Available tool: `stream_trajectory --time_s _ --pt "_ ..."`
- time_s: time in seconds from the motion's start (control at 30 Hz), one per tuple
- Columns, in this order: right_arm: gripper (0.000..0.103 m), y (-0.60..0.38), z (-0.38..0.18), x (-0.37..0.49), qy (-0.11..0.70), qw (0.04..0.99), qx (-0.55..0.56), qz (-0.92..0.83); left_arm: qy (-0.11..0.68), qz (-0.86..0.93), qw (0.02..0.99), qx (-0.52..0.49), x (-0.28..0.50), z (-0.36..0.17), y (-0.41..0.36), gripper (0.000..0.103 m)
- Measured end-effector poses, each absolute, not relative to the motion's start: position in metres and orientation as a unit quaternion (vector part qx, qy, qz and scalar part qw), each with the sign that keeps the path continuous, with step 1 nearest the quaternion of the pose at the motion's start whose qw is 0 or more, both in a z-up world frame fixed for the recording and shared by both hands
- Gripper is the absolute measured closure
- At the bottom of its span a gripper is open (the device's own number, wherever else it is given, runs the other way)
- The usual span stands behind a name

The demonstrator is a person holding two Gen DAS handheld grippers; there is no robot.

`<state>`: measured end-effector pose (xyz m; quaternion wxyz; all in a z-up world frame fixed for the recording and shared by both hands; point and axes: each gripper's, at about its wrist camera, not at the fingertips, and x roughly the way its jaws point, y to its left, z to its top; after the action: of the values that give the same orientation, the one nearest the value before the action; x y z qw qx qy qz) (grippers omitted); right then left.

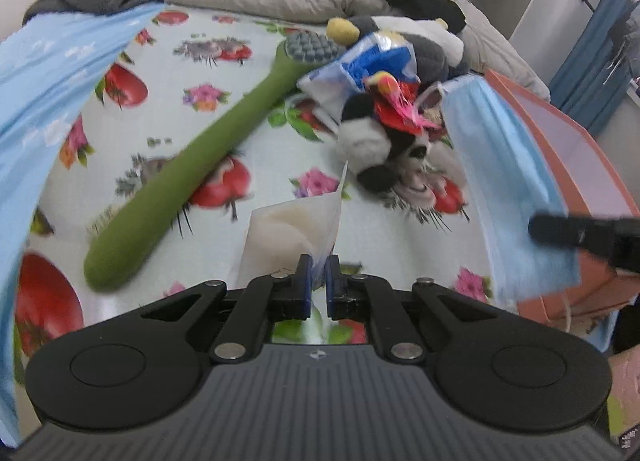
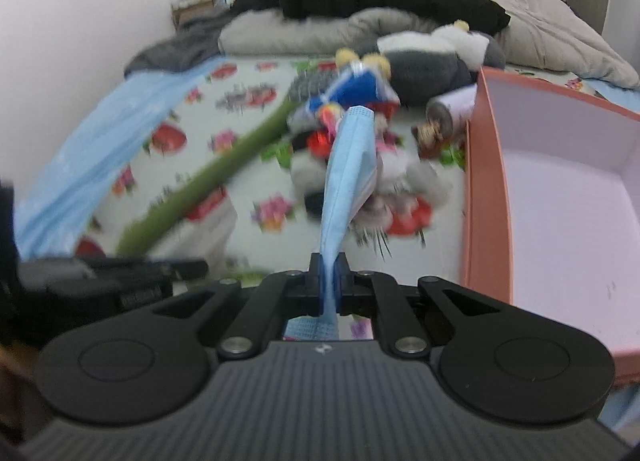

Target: Organize soft objects

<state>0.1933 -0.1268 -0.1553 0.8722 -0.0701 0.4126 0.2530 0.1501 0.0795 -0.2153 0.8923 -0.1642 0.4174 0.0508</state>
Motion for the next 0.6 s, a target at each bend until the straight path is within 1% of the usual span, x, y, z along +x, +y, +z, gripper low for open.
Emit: stream_trajectory --time_s 0.2,0.23,0.27,0.3,0.33,0.37,0.4,0.43,0.5,0.57,0.6 --pt "0.093 -0.136 -0.194 0.189 0.468 0.849 -0.086 0.231 0.443 0.039 0.880 -0.169 0.151 -0.228 0.070 0.094" --pt "0.092 -0.139 -0.199 0.190 0.474 0.847 -0.086 0.225 0.447 0.034 0.877 -0.172 0.152 -0.230 0.069 0.089" --pt "0.091 -0.140 -0.203 0.190 0.479 0.846 -0.083 0.218 0.451 0.031 0.875 -0.172 0.154 -0.232 0.068 0.079" --pt "0.090 -0.141 -0.206 0.192 0.481 0.847 -0.082 0.214 0.454 0.029 0.874 -0.173 0.155 -0.234 0.067 0.071" --pt "0.086 -0.140 -0.210 0.193 0.481 0.846 -0.087 0.215 0.457 0.029 0.872 -0.172 0.157 -0.236 0.066 0.054" --pt "0.081 -0.139 -0.212 0.194 0.484 0.843 -0.093 0.214 0.458 0.029 0.872 -0.171 0.158 -0.237 0.066 0.044" --pt "0.069 -0.139 -0.214 0.195 0.486 0.843 -0.095 0.210 0.460 0.030 0.871 -0.172 0.158 -0.237 0.065 0.042" --pt "0.061 -0.140 -0.214 0.196 0.484 0.845 -0.091 0.207 0.459 0.029 0.871 -0.173 0.158 -0.236 0.065 0.040" --pt "0.057 -0.142 -0.212 0.196 0.481 0.846 -0.080 0.213 0.460 0.021 0.871 -0.174 0.158 -0.233 0.064 0.033" --pt "0.057 -0.140 -0.211 0.197 0.475 0.849 -0.078 0.217 0.458 0.014 0.871 -0.177 0.156 -0.229 0.062 0.026" --pt "0.057 -0.139 -0.210 0.197 0.468 0.852 -0.078 0.220 0.455 0.009 0.872 -0.180 0.154 -0.226 0.062 0.025"
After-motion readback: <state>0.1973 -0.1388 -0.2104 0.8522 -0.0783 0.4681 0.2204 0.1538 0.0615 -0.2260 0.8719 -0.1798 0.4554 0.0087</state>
